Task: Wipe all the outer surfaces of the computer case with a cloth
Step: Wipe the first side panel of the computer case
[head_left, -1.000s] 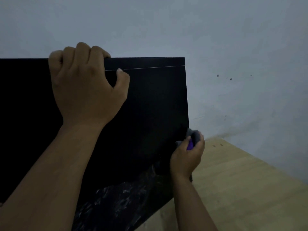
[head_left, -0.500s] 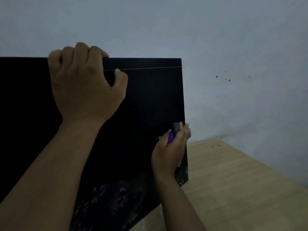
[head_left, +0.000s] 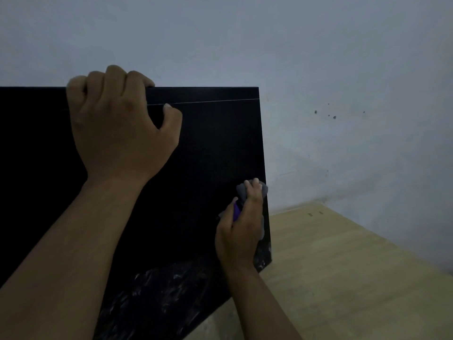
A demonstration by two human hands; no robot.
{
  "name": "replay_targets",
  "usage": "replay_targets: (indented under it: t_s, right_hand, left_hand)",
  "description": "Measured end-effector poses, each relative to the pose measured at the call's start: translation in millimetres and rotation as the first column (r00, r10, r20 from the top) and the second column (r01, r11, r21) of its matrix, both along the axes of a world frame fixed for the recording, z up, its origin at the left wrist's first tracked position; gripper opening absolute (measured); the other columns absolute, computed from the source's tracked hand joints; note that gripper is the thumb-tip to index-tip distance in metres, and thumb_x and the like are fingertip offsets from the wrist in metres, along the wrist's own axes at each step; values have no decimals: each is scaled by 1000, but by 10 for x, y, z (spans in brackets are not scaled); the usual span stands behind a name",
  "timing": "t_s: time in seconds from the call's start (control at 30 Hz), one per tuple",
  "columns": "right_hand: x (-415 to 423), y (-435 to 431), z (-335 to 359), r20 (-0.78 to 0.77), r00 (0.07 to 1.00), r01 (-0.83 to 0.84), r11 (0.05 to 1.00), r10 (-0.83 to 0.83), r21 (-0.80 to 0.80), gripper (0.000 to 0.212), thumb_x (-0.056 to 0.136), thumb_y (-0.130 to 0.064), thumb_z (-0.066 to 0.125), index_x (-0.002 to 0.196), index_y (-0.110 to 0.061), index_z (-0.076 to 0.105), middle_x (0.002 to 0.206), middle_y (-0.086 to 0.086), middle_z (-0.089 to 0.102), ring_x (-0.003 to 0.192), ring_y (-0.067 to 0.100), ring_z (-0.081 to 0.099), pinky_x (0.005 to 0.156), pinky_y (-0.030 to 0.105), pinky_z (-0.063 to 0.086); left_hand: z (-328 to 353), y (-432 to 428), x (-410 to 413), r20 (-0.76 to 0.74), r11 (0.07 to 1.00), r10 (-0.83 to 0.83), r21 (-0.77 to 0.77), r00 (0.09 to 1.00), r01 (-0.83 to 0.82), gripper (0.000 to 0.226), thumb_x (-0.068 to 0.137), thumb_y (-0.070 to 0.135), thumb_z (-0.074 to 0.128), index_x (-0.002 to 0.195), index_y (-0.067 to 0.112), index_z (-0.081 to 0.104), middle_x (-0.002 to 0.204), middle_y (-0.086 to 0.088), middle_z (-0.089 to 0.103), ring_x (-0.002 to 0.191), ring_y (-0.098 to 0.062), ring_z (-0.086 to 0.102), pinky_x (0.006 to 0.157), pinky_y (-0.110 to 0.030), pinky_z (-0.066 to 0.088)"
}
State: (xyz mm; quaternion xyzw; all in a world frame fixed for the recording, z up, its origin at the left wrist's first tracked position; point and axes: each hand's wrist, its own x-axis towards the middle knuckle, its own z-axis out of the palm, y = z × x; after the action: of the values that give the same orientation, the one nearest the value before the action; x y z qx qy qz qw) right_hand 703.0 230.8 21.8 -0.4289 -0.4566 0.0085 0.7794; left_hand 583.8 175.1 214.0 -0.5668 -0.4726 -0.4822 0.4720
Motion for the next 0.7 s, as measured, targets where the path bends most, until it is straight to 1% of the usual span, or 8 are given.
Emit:
replay_targets:
  t_s: [0.07, 0.13, 0.27, 0.33, 0.43, 0.5, 0.6, 0.7]
  right_hand:
    - [-49, -14, -25, -52, 998, 43, 998, -46, -48, 50, 94, -12, 49, 144, -6, 44, 155, 6, 37, 146, 8, 25, 116, 10, 18]
    - [-136, -67, 0, -75, 996, 35, 998, -39, -46, 48, 93, -11, 48, 140, -5, 47, 153, 6, 38, 144, 7, 27, 113, 7, 17]
    - [-108, -145, 120, 22, 996, -88, 993, 87, 72, 48, 92, -1, 50, 139, -8, 48, 153, 3, 37, 145, 4, 27, 116, 17, 24]
    - [-41, -94, 121, 51, 994, -103, 990, 99, 92, 47, 92, 2, 52, 138, -7, 49, 151, 4, 39, 144, 4, 29, 116, 17, 25]
    - [-32, -8, -15, -12, 1000, 27, 1000, -27, -1, 40, 96, -3, 50, 136, -4, 49, 150, 6, 39, 145, 4, 25, 117, 17, 22]
    - [-96, -10, -134, -82, 994, 67, 994, -74, -83, 39, 99, -7, 50, 137, -3, 48, 151, 7, 37, 145, 8, 23, 116, 11, 16]
    - [-177, -61, -337, -73, 993, 80, 982, -93, -171, 42, 100, -14, 48, 141, -5, 44, 152, 8, 33, 145, 15, 24, 110, 1, 10]
    - [-181, -111, -533, -42, 994, 91, 966, -104, -243, 49, 99, -31, 38, 143, -8, 43, 153, 6, 30, 144, 15, 23, 105, -3, 9]
  left_hand:
    - [-1, 6, 1, 2, 1000, 0, -1, 1000, 0, 44, 89, 43, 46, 111, 8, 62, 108, -15, 58, 105, -36, 49, 106, -43, 24]
    - [-4, 10, -2, 8, 1000, -1, -4, 1000, 1, 44, 89, 43, 47, 112, 8, 62, 108, -15, 59, 105, -36, 49, 107, -43, 23]
    - [-8, -2, 16, 9, 1000, -14, -10, 1000, 14, 43, 89, 42, 48, 110, 8, 62, 106, -15, 58, 104, -36, 49, 106, -44, 24]
    - [0, -1, 1, -12, 1000, -3, -11, 1000, 3, 43, 88, 42, 48, 111, 7, 62, 106, -15, 58, 103, -36, 49, 104, -43, 24]
    - [3, -2, -13, -18, 1000, 3, -25, 1000, -4, 45, 88, 43, 47, 112, 9, 62, 107, -15, 58, 105, -36, 50, 106, -42, 23]
    - [2, 2, -7, -5, 1000, 6, -22, 1000, -6, 44, 89, 43, 47, 111, 9, 62, 108, -14, 58, 106, -36, 50, 107, -42, 23]
    - [-1, 5, 12, 6, 1000, 5, -20, 1000, -5, 44, 88, 42, 47, 111, 8, 62, 107, -15, 58, 105, -36, 49, 106, -44, 24]
    - [3, -2, 11, 4, 1000, 1, -29, 1000, -1, 44, 88, 41, 47, 111, 7, 62, 107, -17, 58, 104, -37, 49, 106, -46, 26]
